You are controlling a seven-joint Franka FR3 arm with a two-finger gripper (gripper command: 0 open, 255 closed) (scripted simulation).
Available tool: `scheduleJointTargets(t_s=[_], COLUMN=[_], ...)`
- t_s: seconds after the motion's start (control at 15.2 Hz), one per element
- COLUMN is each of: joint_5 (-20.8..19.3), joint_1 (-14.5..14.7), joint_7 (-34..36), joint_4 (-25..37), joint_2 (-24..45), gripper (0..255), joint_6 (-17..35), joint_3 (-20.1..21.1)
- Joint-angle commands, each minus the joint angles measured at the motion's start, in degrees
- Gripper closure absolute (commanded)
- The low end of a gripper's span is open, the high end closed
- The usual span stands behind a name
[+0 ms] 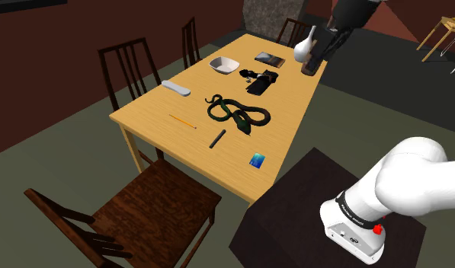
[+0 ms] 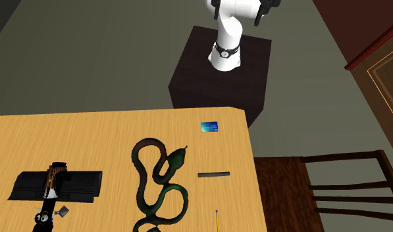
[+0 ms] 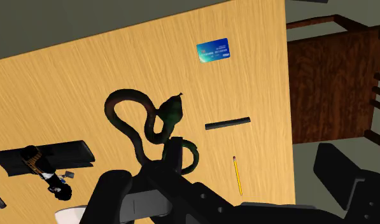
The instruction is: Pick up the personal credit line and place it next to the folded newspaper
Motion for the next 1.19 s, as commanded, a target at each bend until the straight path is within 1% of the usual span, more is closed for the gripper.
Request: scheduleJointTargets(t_s=[0.0,0.33,0.59,0.86,1.12], joint_5=[0.0,0.99,1.93,2.8,3.35], joint_1=[0.0,-3.02,-5.45,-7.9,-10.67], joint_7=[0.0,9.41,17.06,24.96,33.22], joint_4=[0.0,-9.38,-15.67,-20.83,-24.75], joint_2=[0.0,-0.01,1.62,4.94,10.13], gripper=[0,0,0,0,0], joint_6=[0.0,9.07,16.64,24.65,33.18], joint_3=[0.0,3.27,6.22,9.42,12.95])
